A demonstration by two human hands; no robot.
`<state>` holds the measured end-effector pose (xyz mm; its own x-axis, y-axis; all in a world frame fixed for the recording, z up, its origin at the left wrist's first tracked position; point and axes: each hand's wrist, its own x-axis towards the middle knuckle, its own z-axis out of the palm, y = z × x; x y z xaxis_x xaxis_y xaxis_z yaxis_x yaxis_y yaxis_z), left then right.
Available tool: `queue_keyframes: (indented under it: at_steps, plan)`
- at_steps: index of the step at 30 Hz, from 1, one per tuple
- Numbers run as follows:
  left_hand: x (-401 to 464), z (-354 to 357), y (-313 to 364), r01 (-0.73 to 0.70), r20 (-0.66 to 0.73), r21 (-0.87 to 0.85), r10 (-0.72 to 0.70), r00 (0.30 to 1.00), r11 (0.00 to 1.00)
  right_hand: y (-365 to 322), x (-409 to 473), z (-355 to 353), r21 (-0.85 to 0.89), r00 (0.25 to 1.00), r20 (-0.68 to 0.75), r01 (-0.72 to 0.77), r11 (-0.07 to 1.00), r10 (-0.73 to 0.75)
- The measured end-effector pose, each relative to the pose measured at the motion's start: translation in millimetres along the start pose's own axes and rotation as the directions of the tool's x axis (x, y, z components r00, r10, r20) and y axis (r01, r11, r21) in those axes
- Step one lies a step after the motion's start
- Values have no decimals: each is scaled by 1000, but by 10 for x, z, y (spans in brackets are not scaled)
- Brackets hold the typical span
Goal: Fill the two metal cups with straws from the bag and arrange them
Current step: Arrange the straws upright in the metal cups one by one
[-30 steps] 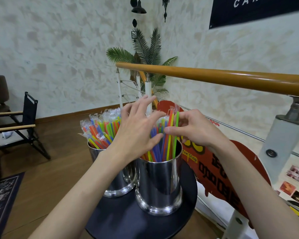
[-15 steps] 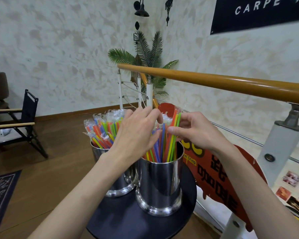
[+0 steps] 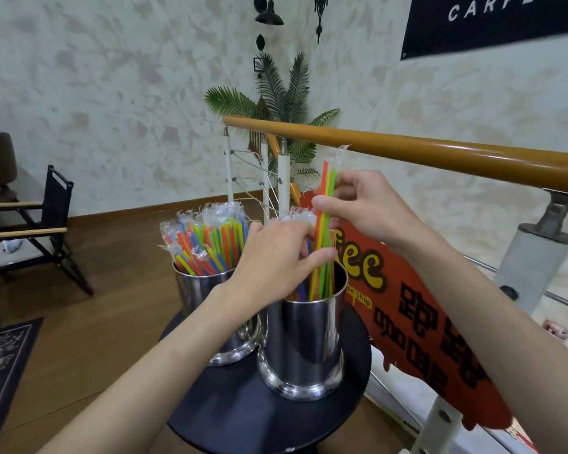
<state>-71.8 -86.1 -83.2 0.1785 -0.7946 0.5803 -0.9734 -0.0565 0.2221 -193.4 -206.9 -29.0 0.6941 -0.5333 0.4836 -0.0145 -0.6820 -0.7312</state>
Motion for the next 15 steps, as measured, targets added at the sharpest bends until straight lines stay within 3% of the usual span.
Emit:
queue_keyframes:
  at_steps: [5,9,13,15]
  plan:
    - [155,-28,-46,68,138,-58,-59,989,996,-39,-54,79,120,999,-50,-12,993,19]
    - [209,-160,-43,97,285,-137,-55,957,986,-62,-92,64,90,994,-89,67,994,-59]
    - [241,-273,-73,109,295,-263,-28,955,959,-21,-161,-36,-108,964,-58,253,961,-260]
    - [280,-333,-52,113,268,-272,-38,963,956,-16,-175,-92,-314,920,80,389,866,-384]
